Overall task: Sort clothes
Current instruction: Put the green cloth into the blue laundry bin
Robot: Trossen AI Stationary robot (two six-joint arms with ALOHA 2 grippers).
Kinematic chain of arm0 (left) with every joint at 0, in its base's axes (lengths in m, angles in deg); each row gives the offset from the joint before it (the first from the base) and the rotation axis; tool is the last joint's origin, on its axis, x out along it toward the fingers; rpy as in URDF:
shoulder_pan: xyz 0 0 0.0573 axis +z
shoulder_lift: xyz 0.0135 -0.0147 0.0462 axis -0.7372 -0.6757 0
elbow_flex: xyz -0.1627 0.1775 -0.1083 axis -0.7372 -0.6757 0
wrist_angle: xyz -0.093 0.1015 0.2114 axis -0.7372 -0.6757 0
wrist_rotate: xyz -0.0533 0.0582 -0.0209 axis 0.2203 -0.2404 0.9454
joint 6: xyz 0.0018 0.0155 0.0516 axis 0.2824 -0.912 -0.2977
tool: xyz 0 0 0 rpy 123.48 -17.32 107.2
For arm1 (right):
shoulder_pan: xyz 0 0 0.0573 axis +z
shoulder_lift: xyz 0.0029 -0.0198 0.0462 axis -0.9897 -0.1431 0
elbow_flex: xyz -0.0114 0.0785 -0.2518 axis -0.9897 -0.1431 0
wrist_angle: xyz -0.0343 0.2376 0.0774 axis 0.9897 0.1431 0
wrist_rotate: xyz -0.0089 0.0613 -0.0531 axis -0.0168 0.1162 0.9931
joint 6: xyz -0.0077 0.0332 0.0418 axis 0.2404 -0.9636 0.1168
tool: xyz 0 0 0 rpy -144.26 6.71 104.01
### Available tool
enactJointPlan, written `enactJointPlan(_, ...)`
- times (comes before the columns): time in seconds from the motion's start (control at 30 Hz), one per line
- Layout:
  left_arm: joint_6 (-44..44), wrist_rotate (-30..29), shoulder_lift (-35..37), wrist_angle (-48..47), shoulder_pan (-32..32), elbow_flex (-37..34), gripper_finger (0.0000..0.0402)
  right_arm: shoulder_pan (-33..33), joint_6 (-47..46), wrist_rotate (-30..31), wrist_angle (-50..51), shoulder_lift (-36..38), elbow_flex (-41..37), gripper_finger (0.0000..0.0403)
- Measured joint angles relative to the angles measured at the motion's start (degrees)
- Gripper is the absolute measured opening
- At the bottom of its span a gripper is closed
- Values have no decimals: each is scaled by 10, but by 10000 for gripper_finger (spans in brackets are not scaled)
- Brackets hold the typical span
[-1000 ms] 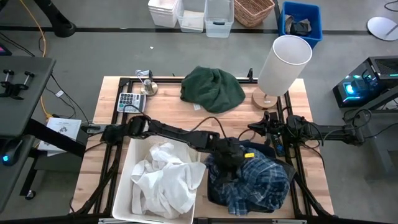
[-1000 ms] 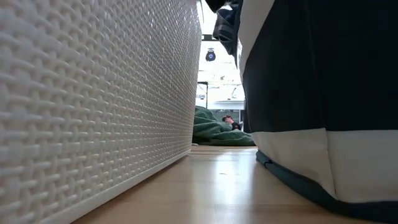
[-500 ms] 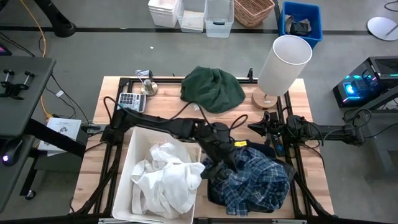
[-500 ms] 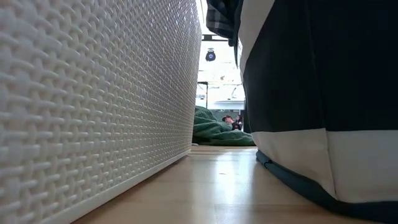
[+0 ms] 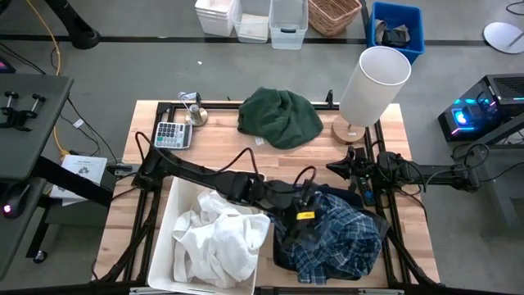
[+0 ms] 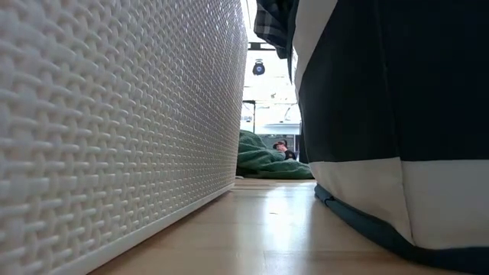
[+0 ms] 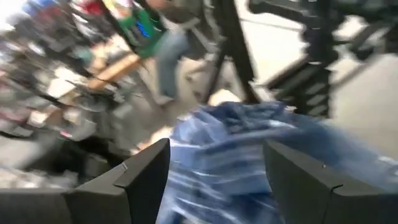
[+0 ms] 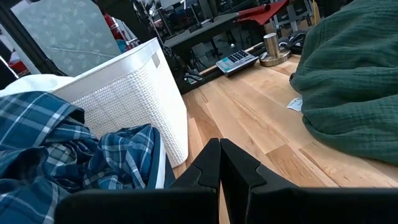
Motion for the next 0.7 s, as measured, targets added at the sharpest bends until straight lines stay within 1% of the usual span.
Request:
enactJointPlan(0.13, -56, -89, 22, 18, 5, 0, 244, 0, 0, 0, 0, 0, 0, 0)
enactJointPlan(0.2, -54, -104, 40, -4, 20, 1, 244, 0, 0, 0, 0, 0, 0, 0)
enactJointPlan(0.27, -30, -103, 50, -59, 42, 2, 244, 0, 0, 0, 0, 0, 0, 0)
enactJointPlan(0.33, 15, -102, 52, -145, 70, 2, 244, 0, 0, 0, 0, 0, 0, 0)
enactJointPlan(0.43, 116, -99, 44, -261, 132, -3, 244, 0, 0, 0, 0, 0, 0, 0)
enactJointPlan(0.53, 193, -103, 41, -290, 213, -34, 244, 0, 0, 0, 0, 0, 0, 0)
enactJointPlan(0.63, 311, -105, 40, -301, 298, -65, 244, 0, 0, 0, 0, 0, 0, 0)
enactJointPlan(0.7, 360, -101, 40, -326, 348, -72, 243, 0, 0, 0, 0, 0, 0, 0)
